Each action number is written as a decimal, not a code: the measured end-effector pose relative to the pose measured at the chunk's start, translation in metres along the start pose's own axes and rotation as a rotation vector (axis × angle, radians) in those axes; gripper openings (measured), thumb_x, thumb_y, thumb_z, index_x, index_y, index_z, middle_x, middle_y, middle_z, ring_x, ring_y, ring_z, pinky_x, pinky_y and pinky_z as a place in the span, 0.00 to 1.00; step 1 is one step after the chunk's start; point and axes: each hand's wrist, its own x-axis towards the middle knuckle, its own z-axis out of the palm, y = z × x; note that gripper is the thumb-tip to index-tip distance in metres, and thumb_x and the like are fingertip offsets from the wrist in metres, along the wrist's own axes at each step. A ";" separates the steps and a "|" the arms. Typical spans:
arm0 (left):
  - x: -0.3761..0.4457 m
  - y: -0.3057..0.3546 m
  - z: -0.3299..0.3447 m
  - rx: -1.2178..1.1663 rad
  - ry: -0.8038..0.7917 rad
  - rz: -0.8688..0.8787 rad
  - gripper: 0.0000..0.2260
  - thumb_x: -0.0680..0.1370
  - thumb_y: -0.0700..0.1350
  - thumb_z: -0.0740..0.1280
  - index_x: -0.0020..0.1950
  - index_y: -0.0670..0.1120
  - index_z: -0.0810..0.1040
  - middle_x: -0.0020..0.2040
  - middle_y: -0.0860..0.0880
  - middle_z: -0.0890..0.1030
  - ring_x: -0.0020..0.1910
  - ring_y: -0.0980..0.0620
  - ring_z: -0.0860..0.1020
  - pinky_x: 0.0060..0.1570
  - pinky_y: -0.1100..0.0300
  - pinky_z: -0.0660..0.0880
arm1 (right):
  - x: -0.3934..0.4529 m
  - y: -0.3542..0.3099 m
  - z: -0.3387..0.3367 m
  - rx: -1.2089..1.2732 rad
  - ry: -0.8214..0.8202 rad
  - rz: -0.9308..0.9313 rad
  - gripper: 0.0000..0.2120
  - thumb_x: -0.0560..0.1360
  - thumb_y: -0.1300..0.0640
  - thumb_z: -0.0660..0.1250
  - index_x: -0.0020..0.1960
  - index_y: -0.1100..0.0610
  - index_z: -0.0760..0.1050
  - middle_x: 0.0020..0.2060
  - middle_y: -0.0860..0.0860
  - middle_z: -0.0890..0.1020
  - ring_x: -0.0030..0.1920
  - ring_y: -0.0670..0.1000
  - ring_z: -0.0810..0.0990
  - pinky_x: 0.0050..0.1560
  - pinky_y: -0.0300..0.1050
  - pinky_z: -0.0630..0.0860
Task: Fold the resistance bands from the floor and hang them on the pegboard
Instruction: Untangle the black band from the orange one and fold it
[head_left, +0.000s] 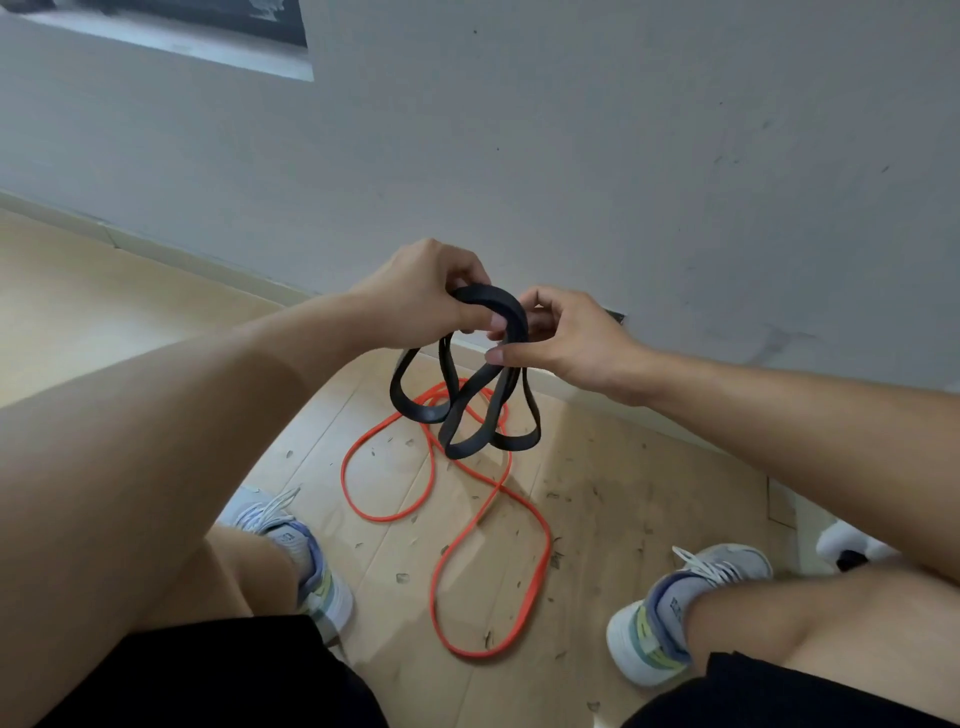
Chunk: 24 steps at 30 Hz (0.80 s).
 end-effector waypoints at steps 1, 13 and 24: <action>0.000 0.000 0.000 -0.011 0.008 0.000 0.08 0.74 0.52 0.77 0.49 0.52 0.82 0.41 0.53 0.85 0.39 0.59 0.81 0.40 0.66 0.72 | 0.001 -0.001 0.001 0.012 0.017 -0.007 0.16 0.69 0.56 0.82 0.52 0.51 0.79 0.48 0.49 0.89 0.51 0.49 0.88 0.64 0.55 0.80; -0.013 0.023 -0.010 -0.339 0.112 0.004 0.12 0.75 0.50 0.76 0.55 0.48 0.80 0.45 0.50 0.87 0.45 0.56 0.86 0.53 0.58 0.81 | -0.008 -0.050 -0.042 -0.069 0.146 -0.205 0.20 0.73 0.52 0.80 0.62 0.47 0.79 0.45 0.47 0.88 0.47 0.46 0.86 0.50 0.40 0.77; 0.012 0.100 -0.031 -0.444 0.401 0.206 0.08 0.76 0.46 0.75 0.47 0.55 0.78 0.41 0.52 0.85 0.38 0.51 0.85 0.49 0.47 0.82 | -0.034 -0.112 -0.108 -0.175 0.409 -0.317 0.11 0.73 0.54 0.79 0.53 0.49 0.82 0.46 0.45 0.87 0.46 0.43 0.85 0.51 0.42 0.82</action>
